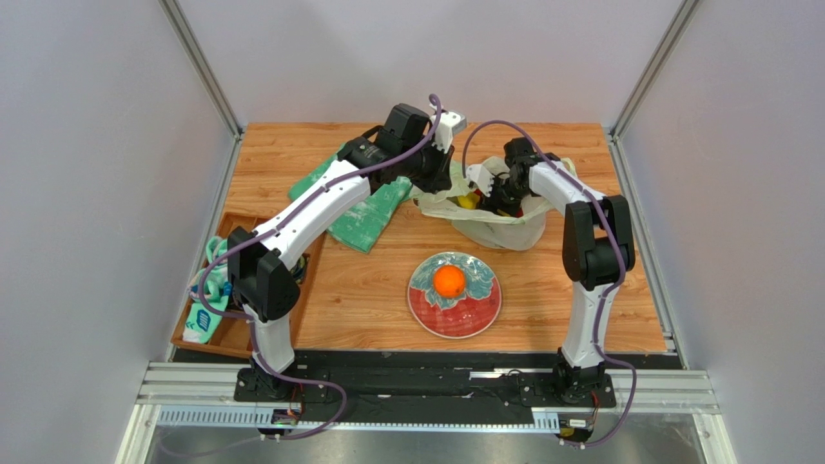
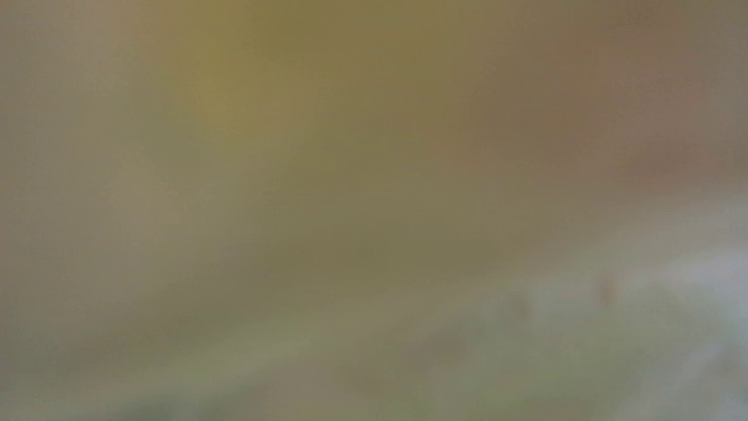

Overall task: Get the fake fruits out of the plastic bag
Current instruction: Take out the fake fruit from the plastic bag, then place the fake fruit on the plate.

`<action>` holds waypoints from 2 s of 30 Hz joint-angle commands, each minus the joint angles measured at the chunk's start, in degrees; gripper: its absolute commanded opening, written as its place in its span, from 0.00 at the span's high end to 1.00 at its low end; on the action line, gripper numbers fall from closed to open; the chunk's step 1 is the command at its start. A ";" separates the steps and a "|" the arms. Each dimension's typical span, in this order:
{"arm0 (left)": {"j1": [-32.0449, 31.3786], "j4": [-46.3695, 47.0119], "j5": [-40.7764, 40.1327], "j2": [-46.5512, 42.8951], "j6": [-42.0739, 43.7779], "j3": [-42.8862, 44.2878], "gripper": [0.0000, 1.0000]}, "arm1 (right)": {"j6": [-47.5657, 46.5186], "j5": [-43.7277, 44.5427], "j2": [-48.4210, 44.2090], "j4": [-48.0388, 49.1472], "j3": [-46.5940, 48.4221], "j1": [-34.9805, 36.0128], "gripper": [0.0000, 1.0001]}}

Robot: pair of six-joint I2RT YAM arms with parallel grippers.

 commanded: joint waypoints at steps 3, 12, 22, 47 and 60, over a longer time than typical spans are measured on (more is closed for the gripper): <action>-0.05 0.64 -1.52 -0.90 2.06 1.22 1.00 | 0.65 -0.31 -6.17 3.04 -0.66 0.22 0.69; -0.05 0.81 -3.81 1.82 3.20 5.70 1.00 | 3.29 -8.92 -26.19 -5.47 -4.79 0.14 0.83; -0.05 1.16 -7.76 4.99 4.78 11.94 1.00 | 6.45 -11.65 -41.76 -16.55 -9.89 0.14 0.83; -0.05 -0.24 -3.37 0.68 5.49 8.87 1.00 | 33.52 20.15 -31.09 -1.62 -23.78 15.95 0.84; -0.05 -0.59 -3.90 -1.43 6.81 6.41 1.00 | 35.63 22.02 -21.82 -1.35 -22.89 24.65 0.72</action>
